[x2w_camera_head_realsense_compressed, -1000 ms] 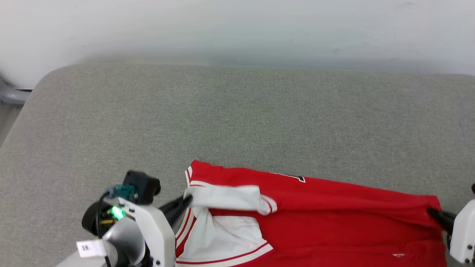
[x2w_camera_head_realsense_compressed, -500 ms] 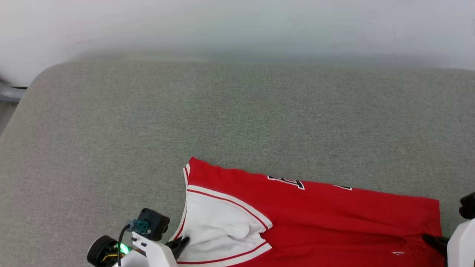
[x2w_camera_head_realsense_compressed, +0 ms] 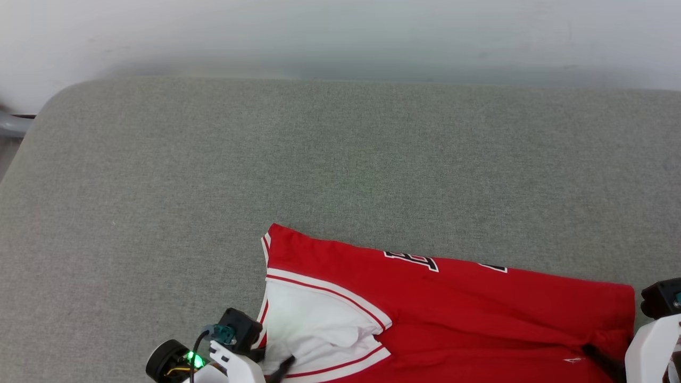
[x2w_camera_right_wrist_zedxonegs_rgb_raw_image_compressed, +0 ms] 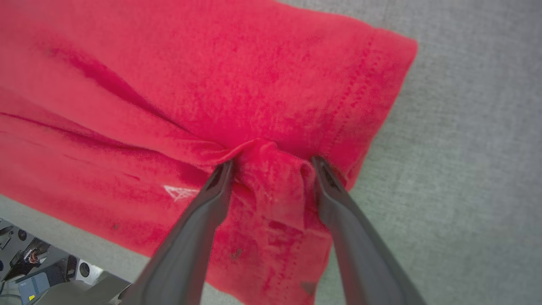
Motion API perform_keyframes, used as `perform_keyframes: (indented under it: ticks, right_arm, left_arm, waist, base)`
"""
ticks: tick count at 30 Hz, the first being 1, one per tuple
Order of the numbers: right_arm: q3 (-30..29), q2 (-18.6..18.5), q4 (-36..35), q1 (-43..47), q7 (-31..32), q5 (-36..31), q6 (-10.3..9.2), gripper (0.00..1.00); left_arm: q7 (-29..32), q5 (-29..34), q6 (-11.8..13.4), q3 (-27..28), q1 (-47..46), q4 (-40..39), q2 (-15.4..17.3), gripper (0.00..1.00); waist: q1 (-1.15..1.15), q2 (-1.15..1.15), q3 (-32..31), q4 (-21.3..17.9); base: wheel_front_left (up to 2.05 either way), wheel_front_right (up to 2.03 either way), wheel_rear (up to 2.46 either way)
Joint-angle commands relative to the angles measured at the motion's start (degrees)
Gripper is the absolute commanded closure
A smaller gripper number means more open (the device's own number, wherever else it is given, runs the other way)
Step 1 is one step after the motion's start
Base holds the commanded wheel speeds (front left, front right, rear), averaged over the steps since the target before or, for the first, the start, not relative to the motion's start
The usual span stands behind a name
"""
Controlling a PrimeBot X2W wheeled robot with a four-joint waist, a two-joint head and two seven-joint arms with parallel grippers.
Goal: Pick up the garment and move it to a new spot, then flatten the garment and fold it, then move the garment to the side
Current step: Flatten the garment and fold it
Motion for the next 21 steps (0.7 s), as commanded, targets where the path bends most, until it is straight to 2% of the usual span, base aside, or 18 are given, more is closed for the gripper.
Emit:
perform_keyframes:
  ticks: [1, 6, 10, 17, 21]
  right_arm:
    - [0.9, 0.2, 1.1, 0.0, -0.1, 0.4, -0.07, 0.0]
    - [1.5, -0.7, 0.9, 0.2, 0.4, 2.7, -0.06, 0.0]
    - [0.2, -1.6, -0.6, 0.6, 1.2, 4.0, -0.06, 0.0]
    - [-6.0, -0.5, -5.5, 2.7, 5.5, 7.2, -0.06, 0.0]
    - [-11.4, 2.1, -7.8, 3.5, 9.1, 6.6, -0.05, 0.0]
  left_arm:
    - [-0.5, 0.0, -0.1, -0.2, 0.1, 0.7, -0.3, 0.0]
    - [-2.5, -0.5, 0.6, 0.7, 1.1, 1.0, -0.5, 0.0]
    - [-5.1, -0.8, 2.2, 2.2, 2.0, 0.0, -0.5, 0.0]
    - [-14.1, 0.7, 7.6, 6.9, 2.6, -4.1, -1.4, 0.0]
    - [-21.2, 3.2, 9.8, 9.0, 2.4, -5.8, -2.1, 0.0]
  waist:
    - [0.0, 0.0, -0.7, -0.1]
    - [0.0, 0.0, -2.9, -0.5]
    - [0.0, 0.0, -4.6, -1.0]
    - [0.0, 0.0, -5.6, -1.6]
    - [0.0, 0.0, -5.5, -1.6]
  base:
    - [0.0, 0.0, 0.0]
    - [0.0, 0.0, 0.0]
    - [0.0, 0.0, 0.0]
    - [0.0, 0.0, 0.0]
    - [0.0, 0.0, 0.0]
